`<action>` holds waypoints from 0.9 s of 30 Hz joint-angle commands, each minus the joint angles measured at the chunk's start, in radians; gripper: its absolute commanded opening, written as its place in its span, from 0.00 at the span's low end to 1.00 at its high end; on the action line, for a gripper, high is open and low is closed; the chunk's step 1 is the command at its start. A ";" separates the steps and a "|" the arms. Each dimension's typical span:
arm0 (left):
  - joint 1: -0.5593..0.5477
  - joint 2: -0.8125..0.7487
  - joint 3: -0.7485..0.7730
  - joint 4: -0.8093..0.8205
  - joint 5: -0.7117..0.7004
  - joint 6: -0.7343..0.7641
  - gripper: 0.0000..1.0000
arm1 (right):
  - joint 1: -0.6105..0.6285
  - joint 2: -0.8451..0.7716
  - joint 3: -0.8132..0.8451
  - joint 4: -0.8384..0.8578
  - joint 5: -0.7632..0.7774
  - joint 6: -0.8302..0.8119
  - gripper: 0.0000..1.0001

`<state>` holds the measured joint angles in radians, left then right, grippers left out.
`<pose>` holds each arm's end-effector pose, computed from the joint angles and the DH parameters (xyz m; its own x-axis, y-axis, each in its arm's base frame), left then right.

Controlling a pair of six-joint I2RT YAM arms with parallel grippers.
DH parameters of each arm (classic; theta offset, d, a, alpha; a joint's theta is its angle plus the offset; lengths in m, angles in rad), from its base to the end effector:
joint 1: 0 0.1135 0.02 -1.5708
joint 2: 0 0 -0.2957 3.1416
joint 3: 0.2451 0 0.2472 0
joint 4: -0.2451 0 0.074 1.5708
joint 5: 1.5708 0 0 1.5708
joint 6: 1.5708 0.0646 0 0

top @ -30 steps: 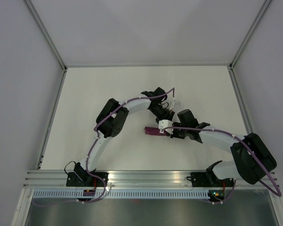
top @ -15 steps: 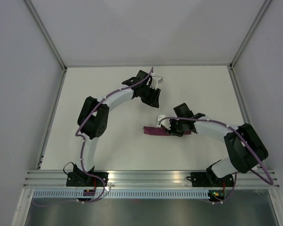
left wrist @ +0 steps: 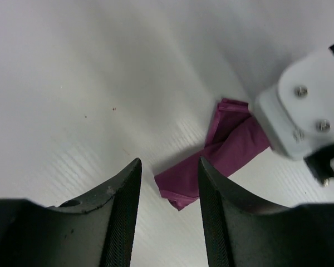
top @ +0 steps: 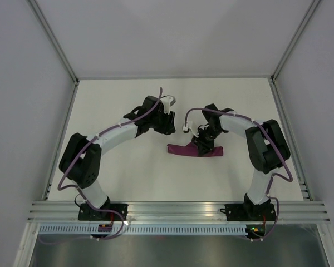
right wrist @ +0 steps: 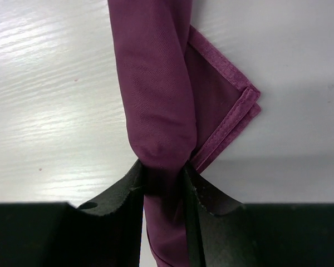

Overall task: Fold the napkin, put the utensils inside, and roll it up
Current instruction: Roll the napkin with the utensil

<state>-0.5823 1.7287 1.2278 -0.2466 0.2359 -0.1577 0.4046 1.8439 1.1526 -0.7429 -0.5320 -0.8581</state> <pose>0.3308 -0.2359 0.2500 -0.6672 0.2565 -0.6993 0.5803 0.7676 -0.2721 0.3000 0.1641 0.1631 -0.2908 -0.8338 -0.4693 -0.9524 0.2052 0.2256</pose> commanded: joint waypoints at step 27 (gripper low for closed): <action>-0.548 0.063 -0.278 0.535 -0.337 0.659 0.60 | -0.101 0.443 0.346 -0.432 -0.103 -0.168 0.16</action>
<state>-1.1133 1.7763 0.9043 0.2604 -0.0780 0.3973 0.3096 2.2192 1.5055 -1.2976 -0.7635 -0.9607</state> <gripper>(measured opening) 0.599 0.346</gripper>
